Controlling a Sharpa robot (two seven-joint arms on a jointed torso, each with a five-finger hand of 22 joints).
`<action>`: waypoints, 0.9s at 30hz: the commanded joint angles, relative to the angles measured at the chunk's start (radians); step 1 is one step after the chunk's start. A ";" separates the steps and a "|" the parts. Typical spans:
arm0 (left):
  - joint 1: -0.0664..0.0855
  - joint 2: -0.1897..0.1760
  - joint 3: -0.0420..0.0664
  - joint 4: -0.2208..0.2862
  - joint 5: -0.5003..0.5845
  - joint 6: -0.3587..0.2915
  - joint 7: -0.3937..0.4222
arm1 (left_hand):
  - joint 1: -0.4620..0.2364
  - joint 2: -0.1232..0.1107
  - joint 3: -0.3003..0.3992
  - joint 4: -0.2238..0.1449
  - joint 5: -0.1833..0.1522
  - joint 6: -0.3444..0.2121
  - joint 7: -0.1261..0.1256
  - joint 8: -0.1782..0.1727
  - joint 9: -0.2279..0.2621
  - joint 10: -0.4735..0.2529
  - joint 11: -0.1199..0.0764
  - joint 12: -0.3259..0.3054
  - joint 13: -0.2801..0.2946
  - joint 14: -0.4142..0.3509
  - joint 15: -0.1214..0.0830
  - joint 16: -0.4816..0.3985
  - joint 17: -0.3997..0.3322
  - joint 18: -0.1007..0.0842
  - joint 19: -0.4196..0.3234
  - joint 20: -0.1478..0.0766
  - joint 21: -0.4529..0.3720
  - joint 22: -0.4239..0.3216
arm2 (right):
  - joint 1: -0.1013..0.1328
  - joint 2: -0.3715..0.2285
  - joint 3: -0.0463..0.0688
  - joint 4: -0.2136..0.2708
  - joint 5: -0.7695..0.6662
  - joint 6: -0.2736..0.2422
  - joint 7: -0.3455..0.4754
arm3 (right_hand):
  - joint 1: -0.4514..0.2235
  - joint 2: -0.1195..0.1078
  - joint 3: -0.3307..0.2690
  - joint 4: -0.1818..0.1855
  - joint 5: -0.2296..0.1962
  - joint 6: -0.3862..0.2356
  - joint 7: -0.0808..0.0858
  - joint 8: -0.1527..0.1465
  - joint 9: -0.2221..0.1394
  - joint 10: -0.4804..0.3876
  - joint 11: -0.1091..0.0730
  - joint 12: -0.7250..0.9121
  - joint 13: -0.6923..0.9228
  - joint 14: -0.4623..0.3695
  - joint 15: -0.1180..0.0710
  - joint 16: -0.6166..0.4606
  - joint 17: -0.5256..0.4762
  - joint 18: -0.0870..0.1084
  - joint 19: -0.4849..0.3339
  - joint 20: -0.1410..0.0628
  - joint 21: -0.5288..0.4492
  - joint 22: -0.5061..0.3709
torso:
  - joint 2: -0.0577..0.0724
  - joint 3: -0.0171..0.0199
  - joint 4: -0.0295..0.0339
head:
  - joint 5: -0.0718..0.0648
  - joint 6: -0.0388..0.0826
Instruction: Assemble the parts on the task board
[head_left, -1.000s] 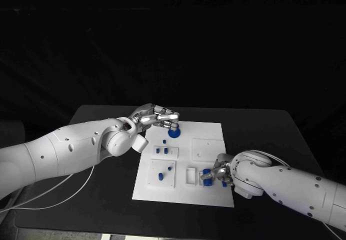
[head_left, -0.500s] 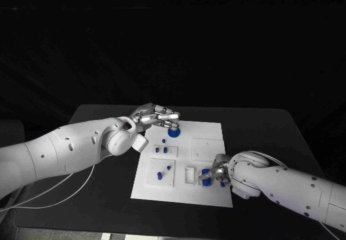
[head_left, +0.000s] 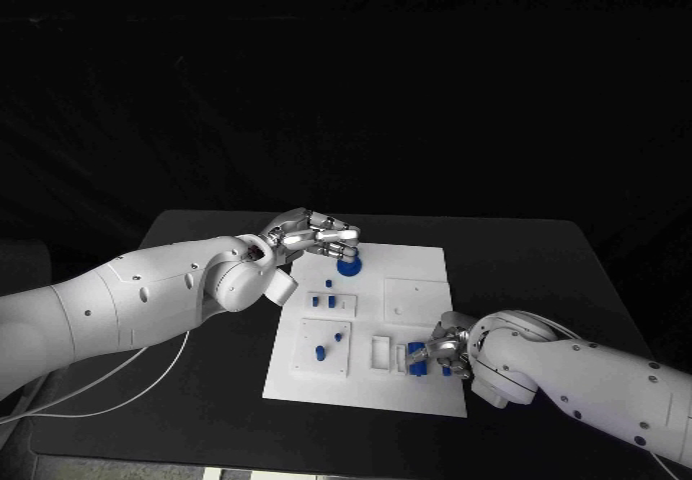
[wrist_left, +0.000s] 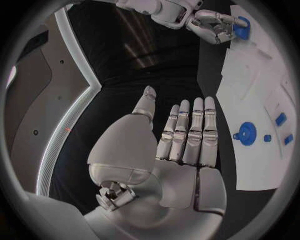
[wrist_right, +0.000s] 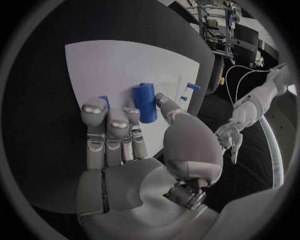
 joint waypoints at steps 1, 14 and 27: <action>0.000 0.001 0.001 0.000 -0.001 0.015 0.002 | 0.006 0.000 -0.001 0.002 0.002 0.000 0.004 0.000 0.000 -0.007 0.000 -0.002 0.001 -0.010 0.000 -0.004 -0.001 0.015 0.002 0.003 -0.003 0.001 | 0.005 -0.015 0.007 0.016 0.081 -0.055 -0.026 | 0.040 0.053 0.011 -0.019 0.016 0.008 -0.003 0.006 -0.129 0.003 -0.008 -0.002 0.001 0.000 -0.008 -0.004 0.002 -0.001 0.054 -0.006 0.005 0.093 | 0.000 0.0000 0.0000 | -0.002 0.002; 0.000 0.002 0.000 -0.002 -0.001 0.016 -0.002 | 0.006 0.000 -0.001 0.001 0.002 0.001 0.004 0.000 0.001 -0.007 0.000 -0.002 0.001 -0.010 0.000 -0.004 -0.001 0.015 0.002 0.003 -0.003 0.001 | 0.028 -0.037 0.040 0.077 0.147 -0.066 -0.025 | 0.032 0.052 -0.016 -0.015 0.013 0.009 -0.003 0.006 -0.133 0.005 -0.007 -0.003 -0.001 0.000 -0.008 -0.005 0.001 -0.001 0.053 -0.006 0.008 0.093 | 0.001 -0.0005 0.0016 | -0.002 0.004; 0.000 0.006 0.000 -0.003 -0.002 0.018 -0.006 | 0.006 0.000 -0.002 0.002 0.003 0.002 0.004 0.000 0.000 -0.007 0.000 -0.002 0.001 -0.010 0.000 -0.004 -0.001 0.015 0.002 0.003 -0.004 0.001 | 0.035 0.023 0.026 0.041 0.174 0.036 -0.042 | 0.027 0.056 -0.062 0.022 0.000 0.007 -0.003 0.006 -0.139 0.000 -0.005 -0.014 -0.009 -0.001 -0.006 -0.009 0.001 -0.002 0.051 -0.004 0.001 0.092 | 0.001 -0.0011 0.0027 | -0.002 0.001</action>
